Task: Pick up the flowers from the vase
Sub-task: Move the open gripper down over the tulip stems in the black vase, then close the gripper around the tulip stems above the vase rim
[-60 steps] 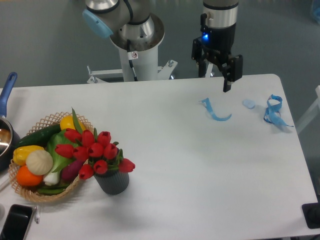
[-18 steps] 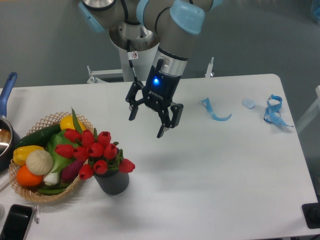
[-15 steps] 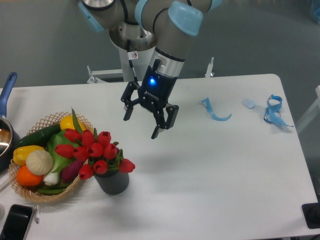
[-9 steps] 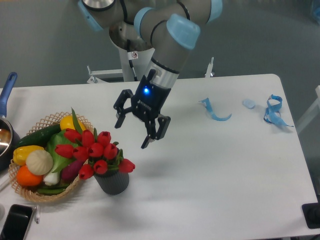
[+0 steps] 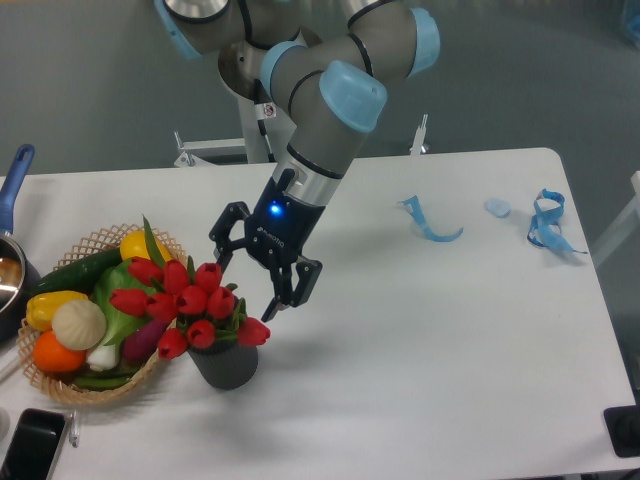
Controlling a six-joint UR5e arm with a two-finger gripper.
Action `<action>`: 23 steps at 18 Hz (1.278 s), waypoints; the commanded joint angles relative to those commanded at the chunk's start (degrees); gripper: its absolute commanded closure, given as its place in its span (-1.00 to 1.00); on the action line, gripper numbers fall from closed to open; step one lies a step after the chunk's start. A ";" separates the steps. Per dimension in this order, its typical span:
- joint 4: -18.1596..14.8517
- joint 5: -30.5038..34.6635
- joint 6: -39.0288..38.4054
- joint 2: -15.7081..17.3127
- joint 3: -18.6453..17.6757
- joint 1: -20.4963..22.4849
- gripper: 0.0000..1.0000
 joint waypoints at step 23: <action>2.29 0.18 -0.45 -2.64 1.23 -3.25 -0.28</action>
